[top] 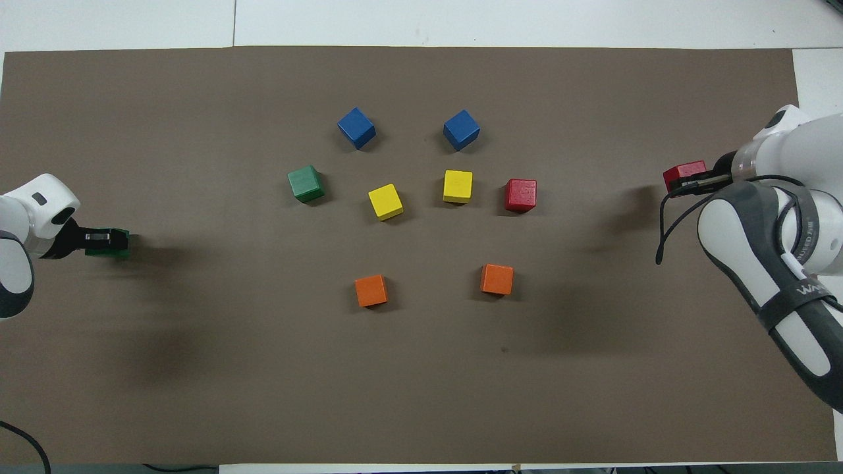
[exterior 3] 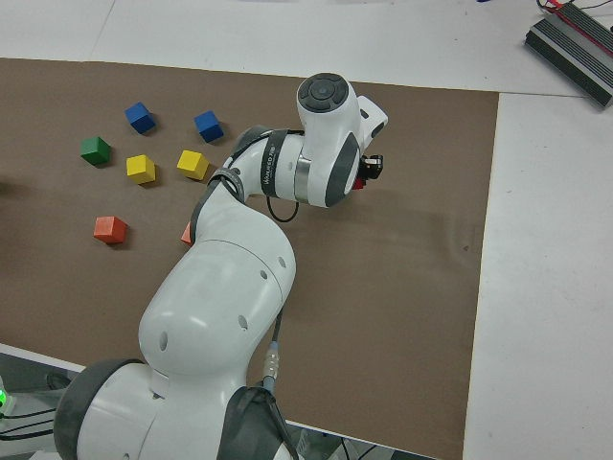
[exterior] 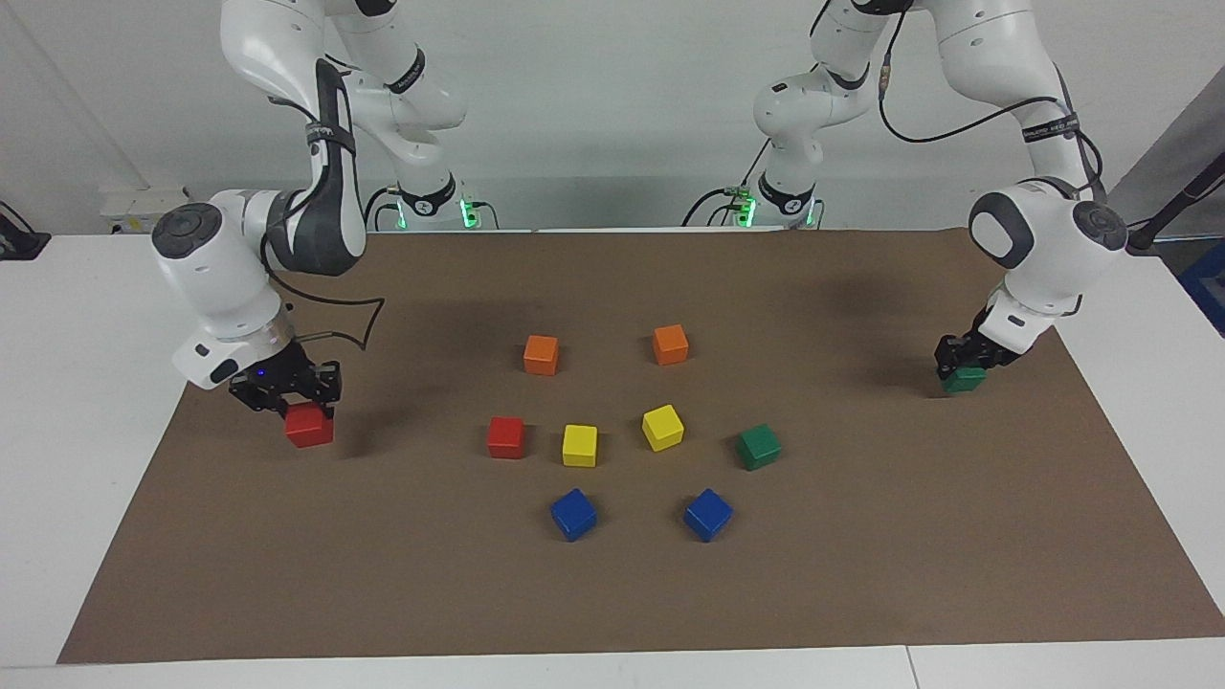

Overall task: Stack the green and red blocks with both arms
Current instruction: 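Set green down with the left gripper while the right gripper sets red down, then reach the left gripper to green while the right gripper reaches red, then grasp the second green with the left gripper while the right gripper grasps red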

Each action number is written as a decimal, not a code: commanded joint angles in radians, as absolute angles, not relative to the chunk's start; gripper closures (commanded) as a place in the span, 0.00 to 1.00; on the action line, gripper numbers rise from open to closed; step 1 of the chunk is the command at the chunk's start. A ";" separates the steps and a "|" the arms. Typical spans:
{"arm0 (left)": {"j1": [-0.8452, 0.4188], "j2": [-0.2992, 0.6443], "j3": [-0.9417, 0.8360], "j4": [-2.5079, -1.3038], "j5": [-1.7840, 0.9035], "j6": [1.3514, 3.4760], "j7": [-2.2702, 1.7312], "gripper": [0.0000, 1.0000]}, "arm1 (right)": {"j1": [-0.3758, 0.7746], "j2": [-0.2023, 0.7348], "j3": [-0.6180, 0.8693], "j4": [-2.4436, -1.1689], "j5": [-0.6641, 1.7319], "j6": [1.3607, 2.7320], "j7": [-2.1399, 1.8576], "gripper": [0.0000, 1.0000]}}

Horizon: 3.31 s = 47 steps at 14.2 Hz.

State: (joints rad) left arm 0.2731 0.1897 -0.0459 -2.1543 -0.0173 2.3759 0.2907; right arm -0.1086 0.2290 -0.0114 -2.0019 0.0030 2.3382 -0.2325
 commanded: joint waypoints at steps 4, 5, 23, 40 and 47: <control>0.296 0.187 -0.055 -2.190 -0.011 2.439 0.301 1.00 | -0.164 0.261 0.003 -2.052 -0.002 2.433 -0.247 1.00; 0.295 0.187 -0.054 -2.209 -0.011 2.466 0.304 1.00 | -0.169 0.264 0.003 -2.054 -0.002 2.434 -0.247 1.00; -0.116 0.265 -0.060 -1.714 -0.023 2.031 -0.390 0.00 | 0.239 0.294 0.032 -1.666 -0.055 2.047 0.575 0.09; -0.299 0.515 -0.060 -1.681 0.068 2.270 -0.747 0.00 | 0.302 0.422 0.034 -1.822 -0.080 2.396 0.595 0.09; -0.321 0.500 -0.060 -1.721 0.072 2.255 -0.738 0.40 | 0.307 0.408 0.034 -1.822 -0.080 2.375 0.606 0.00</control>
